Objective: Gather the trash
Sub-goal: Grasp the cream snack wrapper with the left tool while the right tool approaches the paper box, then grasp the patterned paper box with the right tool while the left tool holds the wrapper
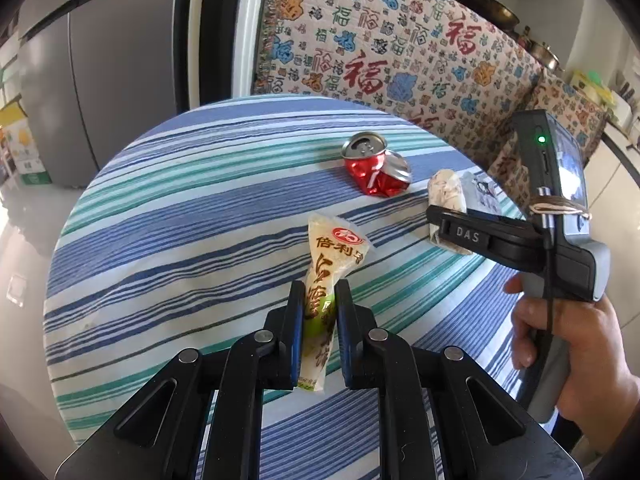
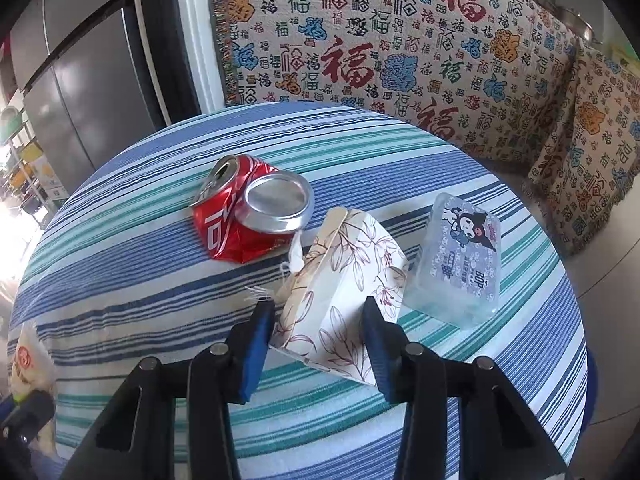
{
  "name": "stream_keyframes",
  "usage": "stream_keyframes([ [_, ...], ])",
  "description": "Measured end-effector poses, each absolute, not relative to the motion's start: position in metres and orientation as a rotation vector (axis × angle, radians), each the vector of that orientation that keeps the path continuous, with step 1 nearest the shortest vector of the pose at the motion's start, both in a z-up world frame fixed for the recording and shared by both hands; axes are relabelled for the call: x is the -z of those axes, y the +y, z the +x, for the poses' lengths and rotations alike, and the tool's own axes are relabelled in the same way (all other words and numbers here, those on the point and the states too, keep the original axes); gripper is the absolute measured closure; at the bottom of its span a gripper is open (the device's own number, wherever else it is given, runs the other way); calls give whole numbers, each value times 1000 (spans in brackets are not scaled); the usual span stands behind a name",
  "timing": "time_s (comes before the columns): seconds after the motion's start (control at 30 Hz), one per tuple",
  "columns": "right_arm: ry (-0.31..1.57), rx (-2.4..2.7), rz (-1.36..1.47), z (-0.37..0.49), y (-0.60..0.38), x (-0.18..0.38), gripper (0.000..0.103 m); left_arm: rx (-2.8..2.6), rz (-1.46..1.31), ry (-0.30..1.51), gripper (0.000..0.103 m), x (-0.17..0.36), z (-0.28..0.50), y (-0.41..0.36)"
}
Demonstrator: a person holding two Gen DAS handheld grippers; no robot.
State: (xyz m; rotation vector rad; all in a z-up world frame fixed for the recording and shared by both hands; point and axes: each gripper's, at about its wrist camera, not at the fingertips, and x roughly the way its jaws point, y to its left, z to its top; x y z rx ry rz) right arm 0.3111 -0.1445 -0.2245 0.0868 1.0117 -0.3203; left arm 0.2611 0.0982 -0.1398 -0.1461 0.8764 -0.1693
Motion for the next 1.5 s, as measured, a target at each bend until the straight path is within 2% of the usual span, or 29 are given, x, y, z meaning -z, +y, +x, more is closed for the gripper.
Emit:
stream_keyframes([
  [0.3, 1003, 78, -70, 238, -142, 211, 58, 122, -118, 942, 90, 170, 263, 82],
  [0.4, 1020, 83, -73, 228, -154, 216, 53, 87, -78, 935, 88, 178, 265, 73],
  [0.43, 1019, 90, -62, 227, -158, 217, 42, 81, -70, 929, 88, 179, 265, 71],
  [0.47, 1012, 101, -54, 226, -162, 217, 31, 72, -63, 929, 83, 180, 265, 69],
  [0.53, 997, 122, -36, 226, -167, 215, 26, 73, -74, 935, 58, 183, 266, 68],
  [0.57, 1007, 124, -32, 228, -168, 216, 25, 76, -81, 933, 51, 183, 266, 68],
  [0.6, 1026, 126, -32, 232, -168, 220, 24, 70, -79, 935, 36, 183, 266, 68],
  [0.63, 1045, 133, -37, 234, -168, 223, 24, 65, -73, 935, 27, 183, 266, 67],
  [0.73, 1075, 146, -27, 238, -170, 234, 24, 43, -39, 940, 17, 187, 265, 66],
  [0.9, 1051, 164, 23, 235, -179, 240, 24, 17, 8, 937, 15, 189, 264, 64],
  [0.97, 1055, 161, 19, 235, -180, 239, 24, 16, 9, 938, 18, 189, 264, 66],
  [1.0, 1062, 165, 18, 235, -180, 239, 25, 11, 7, 932, 29, 188, 263, 68],
  [1.03, 1065, 164, 24, 234, -180, 238, 32, 9, 7, 926, 46, 186, 262, 69],
  [1.07, 1065, 161, 28, 233, -181, 236, 33, 14, 7, 923, 54, 185, 262, 70],
  [1.13, 1067, 153, 23, 231, -181, 234, 35, 31, -6, 923, 89, 183, 261, 74],
  [1.5, 1023, 112, -24, 215, -174, 207, 36, 82, -38, 883, 90, 168, 249, 77],
])
